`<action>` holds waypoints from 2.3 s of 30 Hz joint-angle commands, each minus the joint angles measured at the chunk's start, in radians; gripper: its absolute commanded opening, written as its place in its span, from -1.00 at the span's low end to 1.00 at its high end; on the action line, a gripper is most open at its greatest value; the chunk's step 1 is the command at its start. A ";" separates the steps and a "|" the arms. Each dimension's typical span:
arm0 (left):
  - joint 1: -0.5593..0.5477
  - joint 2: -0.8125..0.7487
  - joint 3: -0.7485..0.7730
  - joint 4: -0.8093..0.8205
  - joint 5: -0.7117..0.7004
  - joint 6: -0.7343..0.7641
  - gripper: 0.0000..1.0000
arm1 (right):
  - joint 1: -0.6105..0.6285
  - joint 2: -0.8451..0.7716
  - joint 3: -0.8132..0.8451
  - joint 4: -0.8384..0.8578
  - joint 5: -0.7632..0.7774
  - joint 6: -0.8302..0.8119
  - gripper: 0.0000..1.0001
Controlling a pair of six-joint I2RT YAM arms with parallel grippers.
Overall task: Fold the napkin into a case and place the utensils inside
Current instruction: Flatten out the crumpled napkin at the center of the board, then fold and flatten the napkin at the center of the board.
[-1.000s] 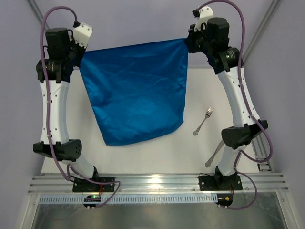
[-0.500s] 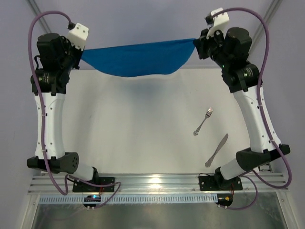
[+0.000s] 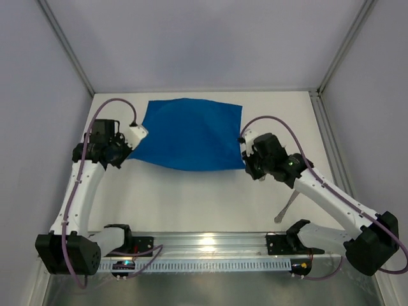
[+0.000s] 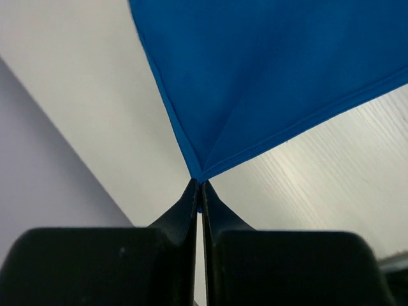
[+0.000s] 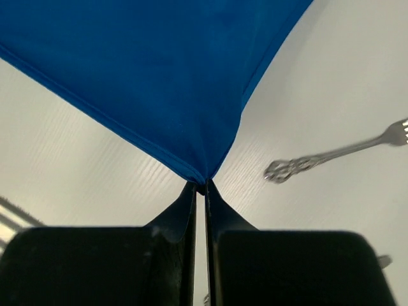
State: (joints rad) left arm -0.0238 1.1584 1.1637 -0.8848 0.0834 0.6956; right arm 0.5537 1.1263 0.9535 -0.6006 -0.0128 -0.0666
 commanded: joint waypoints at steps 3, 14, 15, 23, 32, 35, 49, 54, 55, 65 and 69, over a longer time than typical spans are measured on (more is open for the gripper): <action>0.007 -0.152 -0.166 -0.195 0.047 0.096 -1.00 | 0.174 -0.082 -0.093 -0.079 -0.055 0.178 -0.93; 0.007 -0.312 -0.243 -0.343 0.032 0.093 -1.00 | 0.212 0.003 -0.016 -0.134 -0.251 0.257 -0.92; 0.008 -0.284 -0.236 -0.303 0.021 0.075 -1.00 | 0.145 0.024 0.011 -0.128 -0.254 0.255 -0.93; 0.007 0.032 -0.115 0.075 -0.019 -0.099 -1.00 | -0.075 0.311 0.188 -0.036 -0.225 0.150 -0.92; 0.009 0.375 0.025 0.325 -0.030 -0.148 -1.00 | -0.208 0.719 0.494 -0.094 -0.197 0.126 -0.93; 0.007 0.448 0.053 0.366 -0.043 -0.156 -1.00 | -0.238 0.763 0.513 -0.087 -0.193 0.137 -0.93; 0.008 0.650 0.154 0.394 -0.122 -0.197 -1.00 | -0.256 0.929 0.642 -0.070 -0.177 0.148 -0.93; 0.007 0.658 0.149 0.403 -0.126 -0.192 -1.00 | -0.256 0.946 0.653 -0.062 -0.156 0.149 -0.93; 0.007 0.659 0.151 0.406 -0.125 -0.192 -1.00 | -0.256 0.948 0.653 -0.057 -0.153 0.149 -0.92; 0.008 0.693 0.169 0.422 -0.109 -0.199 -0.81 | -0.258 0.946 0.674 -0.013 -0.118 0.145 -0.11; 0.008 0.707 0.182 0.429 -0.117 -0.209 -0.61 | -0.267 0.938 0.680 0.015 -0.127 0.145 -0.03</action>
State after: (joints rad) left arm -0.0212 1.8545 1.3025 -0.5041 -0.0265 0.5026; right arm 0.2943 2.0827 1.5936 -0.6334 -0.1520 0.0814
